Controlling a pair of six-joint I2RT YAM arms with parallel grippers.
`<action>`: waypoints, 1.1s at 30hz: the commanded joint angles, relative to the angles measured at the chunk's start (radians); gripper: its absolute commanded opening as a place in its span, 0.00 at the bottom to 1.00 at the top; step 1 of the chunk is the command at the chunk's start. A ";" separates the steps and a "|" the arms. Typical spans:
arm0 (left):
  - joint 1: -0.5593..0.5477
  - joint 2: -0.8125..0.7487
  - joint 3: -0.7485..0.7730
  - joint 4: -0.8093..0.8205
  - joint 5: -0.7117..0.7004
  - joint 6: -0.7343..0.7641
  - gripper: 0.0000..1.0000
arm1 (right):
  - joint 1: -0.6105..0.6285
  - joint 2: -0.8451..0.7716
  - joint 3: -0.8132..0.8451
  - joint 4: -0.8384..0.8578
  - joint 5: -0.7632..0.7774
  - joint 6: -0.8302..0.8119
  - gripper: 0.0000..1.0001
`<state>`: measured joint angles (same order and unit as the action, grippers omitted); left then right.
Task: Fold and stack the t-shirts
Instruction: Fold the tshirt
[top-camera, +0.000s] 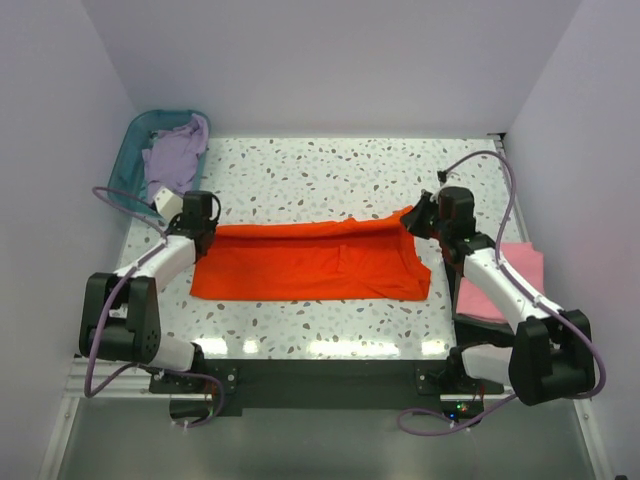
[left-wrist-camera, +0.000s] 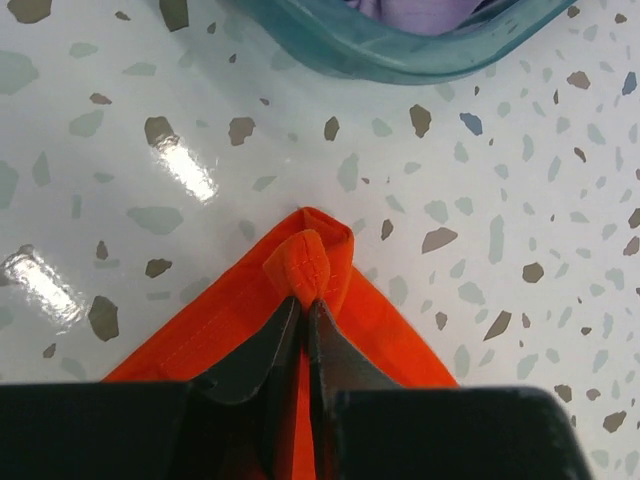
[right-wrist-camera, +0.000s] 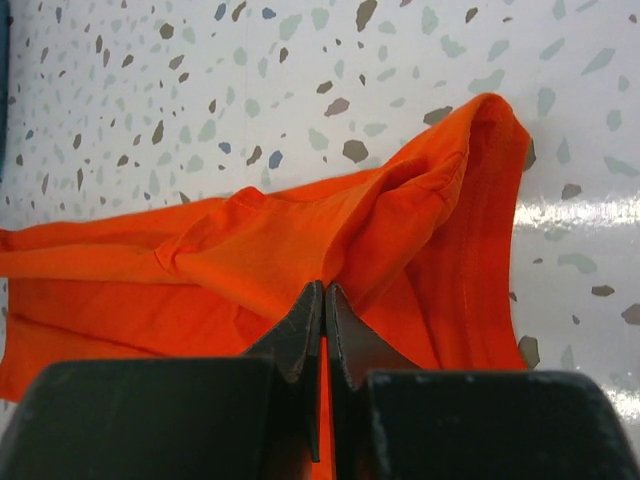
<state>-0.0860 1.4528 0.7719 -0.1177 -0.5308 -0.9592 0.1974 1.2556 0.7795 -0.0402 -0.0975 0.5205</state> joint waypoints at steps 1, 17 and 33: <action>0.008 -0.072 -0.077 0.027 -0.006 -0.036 0.15 | 0.007 -0.068 -0.060 0.022 0.009 0.024 0.00; 0.000 -0.207 -0.168 0.089 0.127 -0.021 0.59 | 0.016 -0.101 -0.054 -0.070 0.044 -0.043 0.45; -0.015 0.090 0.007 0.082 0.181 0.057 0.52 | 0.145 0.307 0.234 -0.174 0.387 -0.089 0.40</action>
<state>-0.0986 1.5253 0.7490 -0.0696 -0.3477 -0.9283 0.3447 1.5417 0.9588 -0.1978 0.1795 0.4477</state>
